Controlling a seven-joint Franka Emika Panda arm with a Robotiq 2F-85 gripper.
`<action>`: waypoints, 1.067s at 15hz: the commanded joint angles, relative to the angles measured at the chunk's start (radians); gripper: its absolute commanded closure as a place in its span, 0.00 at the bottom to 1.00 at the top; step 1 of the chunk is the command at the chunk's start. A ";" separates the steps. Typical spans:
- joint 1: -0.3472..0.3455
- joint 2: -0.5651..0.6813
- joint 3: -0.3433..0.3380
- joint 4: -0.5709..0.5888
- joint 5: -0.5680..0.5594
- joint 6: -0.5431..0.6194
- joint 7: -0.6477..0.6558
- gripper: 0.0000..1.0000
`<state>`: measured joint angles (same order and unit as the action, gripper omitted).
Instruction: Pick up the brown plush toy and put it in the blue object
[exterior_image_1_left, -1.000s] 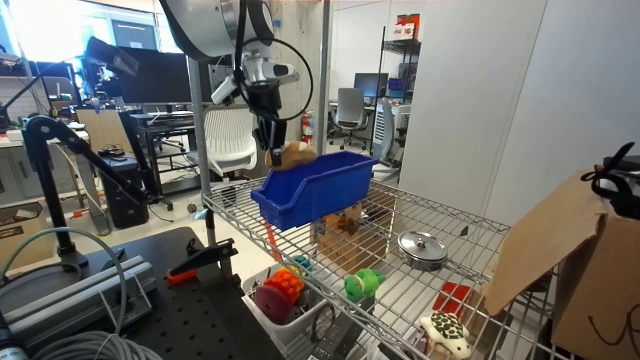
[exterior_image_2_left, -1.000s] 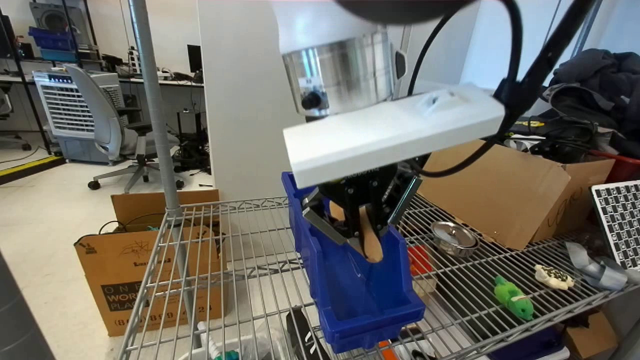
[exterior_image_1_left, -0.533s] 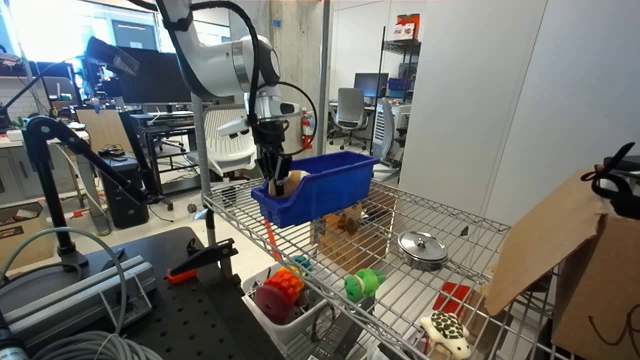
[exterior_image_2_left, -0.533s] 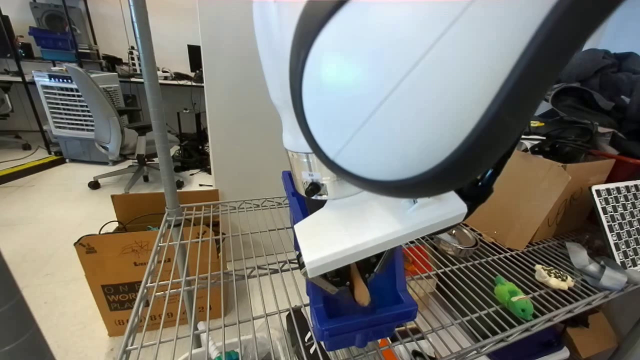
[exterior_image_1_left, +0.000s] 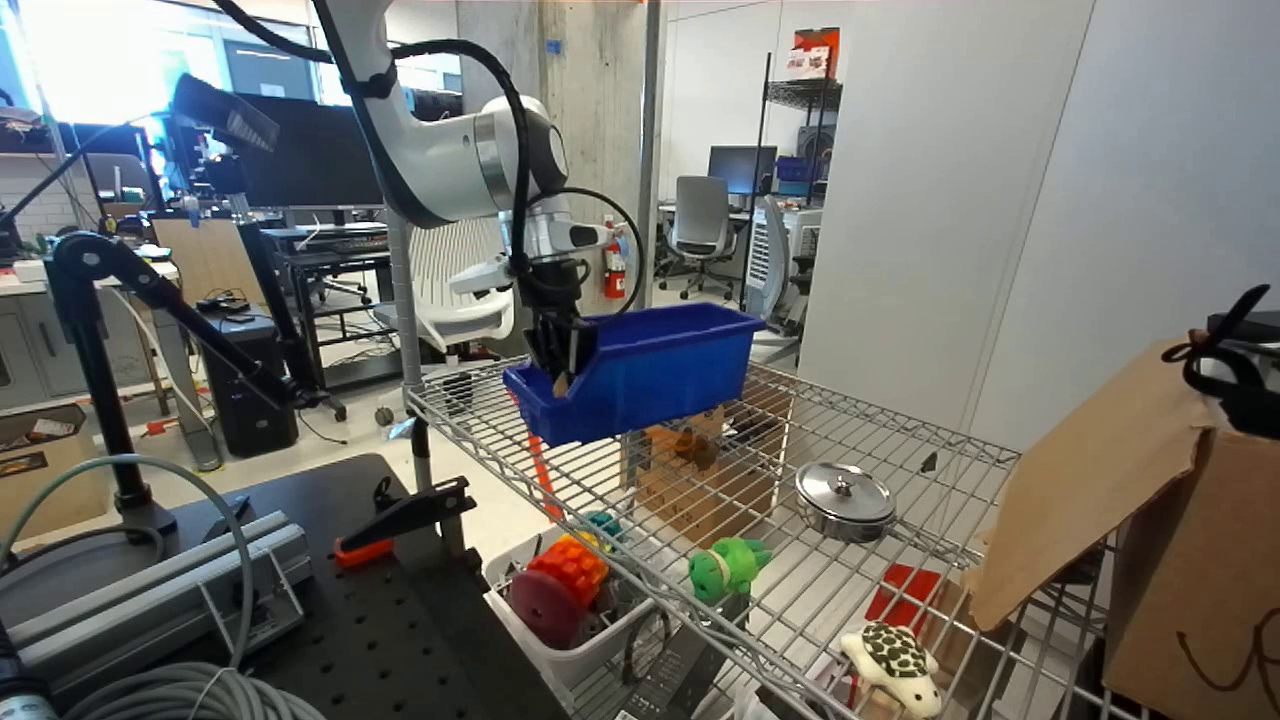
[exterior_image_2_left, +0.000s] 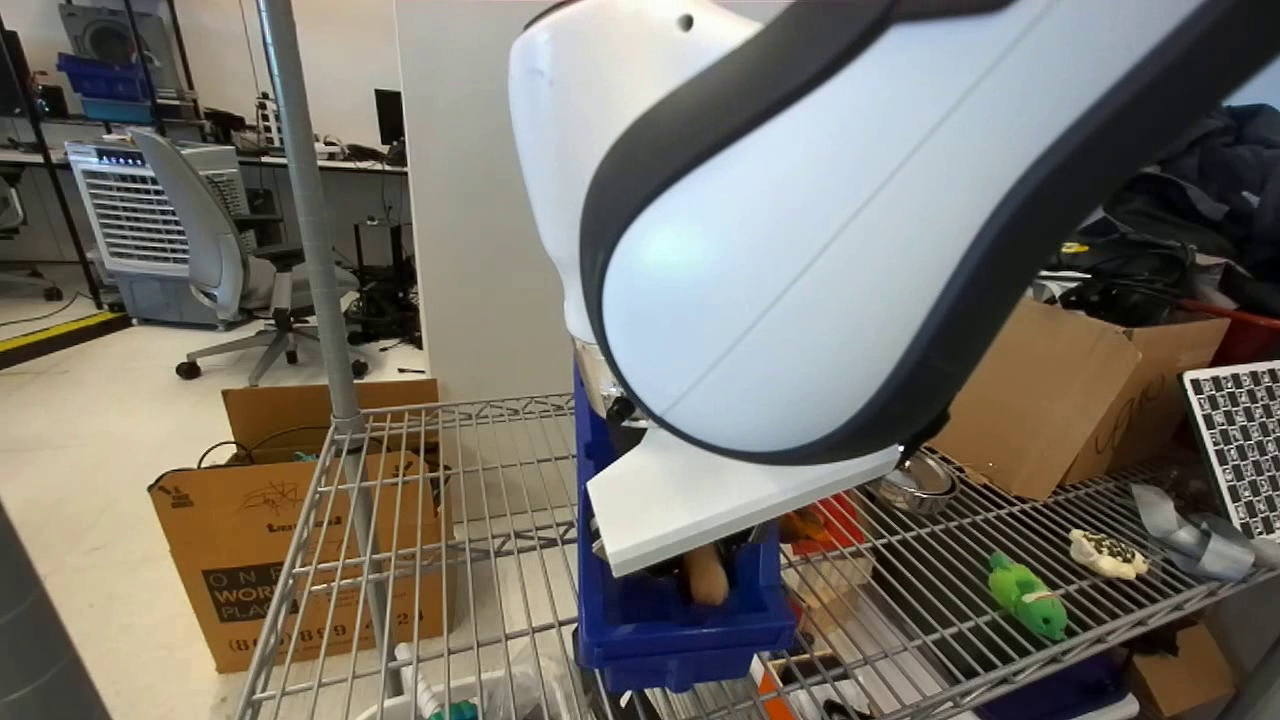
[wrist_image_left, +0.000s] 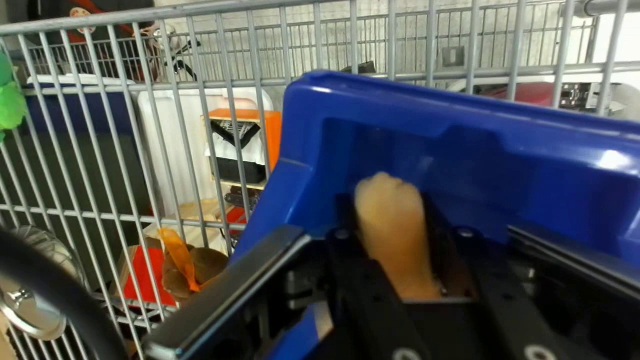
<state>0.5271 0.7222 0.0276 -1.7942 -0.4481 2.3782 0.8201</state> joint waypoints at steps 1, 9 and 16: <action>0.016 -0.009 -0.011 -0.001 -0.004 0.010 -0.022 0.34; -0.030 -0.147 0.070 -0.092 0.061 -0.152 -0.299 0.00; -0.059 -0.286 0.127 -0.155 0.125 -0.382 -0.479 0.00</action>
<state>0.5039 0.5059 0.1215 -1.8943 -0.3655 2.0546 0.3840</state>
